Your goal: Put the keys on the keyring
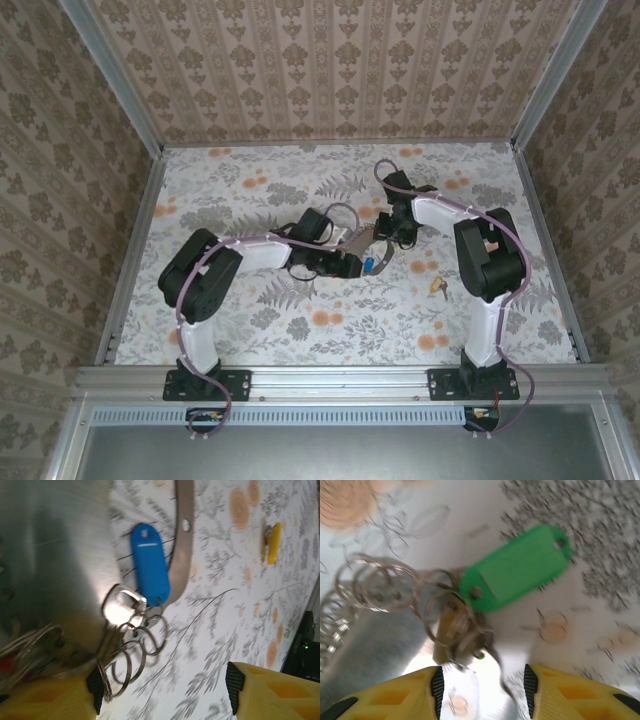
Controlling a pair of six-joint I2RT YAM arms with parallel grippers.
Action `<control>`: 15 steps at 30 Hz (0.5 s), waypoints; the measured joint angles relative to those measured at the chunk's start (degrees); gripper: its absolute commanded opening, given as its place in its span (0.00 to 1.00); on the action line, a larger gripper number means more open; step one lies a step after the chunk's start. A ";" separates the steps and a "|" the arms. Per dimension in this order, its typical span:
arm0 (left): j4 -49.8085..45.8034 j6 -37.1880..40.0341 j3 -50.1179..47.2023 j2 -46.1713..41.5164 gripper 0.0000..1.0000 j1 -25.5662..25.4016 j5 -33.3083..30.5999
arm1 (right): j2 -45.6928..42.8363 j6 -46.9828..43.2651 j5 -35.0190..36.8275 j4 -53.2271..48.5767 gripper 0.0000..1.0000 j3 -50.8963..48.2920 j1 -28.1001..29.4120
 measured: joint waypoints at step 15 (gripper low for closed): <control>-3.08 6.88 18.60 10.01 0.71 -10.60 9.16 | 1.95 0.72 -11.43 9.11 0.55 1.79 -4.94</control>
